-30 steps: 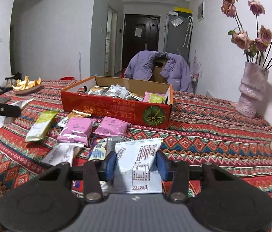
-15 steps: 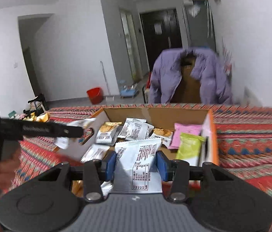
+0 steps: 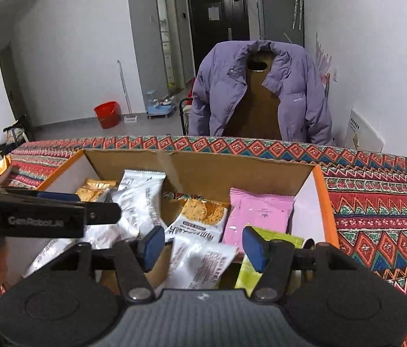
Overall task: Organize snacks
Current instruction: 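Open the left tool to release its white packet while the right tool releases its packet, then lift both tools out of the box and move back toward the snack pile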
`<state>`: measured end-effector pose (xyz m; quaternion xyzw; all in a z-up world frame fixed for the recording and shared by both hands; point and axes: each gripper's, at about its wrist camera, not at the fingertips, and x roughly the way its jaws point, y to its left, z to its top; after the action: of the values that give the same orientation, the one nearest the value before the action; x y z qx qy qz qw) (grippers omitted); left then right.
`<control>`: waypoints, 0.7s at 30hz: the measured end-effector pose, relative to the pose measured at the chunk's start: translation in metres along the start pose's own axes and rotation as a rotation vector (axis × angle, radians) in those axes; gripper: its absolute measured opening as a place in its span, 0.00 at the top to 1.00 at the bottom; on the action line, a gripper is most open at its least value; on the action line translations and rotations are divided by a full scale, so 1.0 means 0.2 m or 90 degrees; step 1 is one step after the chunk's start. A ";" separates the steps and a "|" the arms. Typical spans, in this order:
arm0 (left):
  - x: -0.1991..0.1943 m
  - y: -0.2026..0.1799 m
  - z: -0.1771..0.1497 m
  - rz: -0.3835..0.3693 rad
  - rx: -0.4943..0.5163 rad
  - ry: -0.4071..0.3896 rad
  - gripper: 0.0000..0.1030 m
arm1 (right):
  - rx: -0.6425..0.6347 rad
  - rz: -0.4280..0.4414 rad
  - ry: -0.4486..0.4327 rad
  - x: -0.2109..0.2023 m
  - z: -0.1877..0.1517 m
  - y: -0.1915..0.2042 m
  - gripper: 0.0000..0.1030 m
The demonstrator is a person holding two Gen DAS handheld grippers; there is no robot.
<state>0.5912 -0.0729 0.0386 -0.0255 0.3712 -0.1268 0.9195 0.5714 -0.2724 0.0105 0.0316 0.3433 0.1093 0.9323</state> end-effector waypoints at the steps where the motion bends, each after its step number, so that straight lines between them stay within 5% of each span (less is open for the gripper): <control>1: -0.02 0.01 0.00 0.001 0.000 -0.003 0.30 | 0.002 0.000 -0.005 -0.02 0.00 -0.01 0.43; 8: -0.30 0.02 -0.05 0.000 0.034 -0.032 0.30 | -0.017 0.003 -0.039 -0.27 0.02 0.01 0.42; 13: -0.66 0.04 -0.18 -0.008 0.042 -0.086 0.28 | -0.049 0.006 -0.074 -0.57 -0.05 0.08 0.30; 21: -1.15 0.04 -0.62 0.079 0.054 -0.158 0.22 | -0.106 0.025 -0.132 -1.07 -0.33 0.22 0.17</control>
<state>0.3483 -0.0010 0.1027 0.0207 0.2502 -0.0812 0.9646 0.3614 -0.2788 0.1020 -0.0277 0.2342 0.1517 0.9599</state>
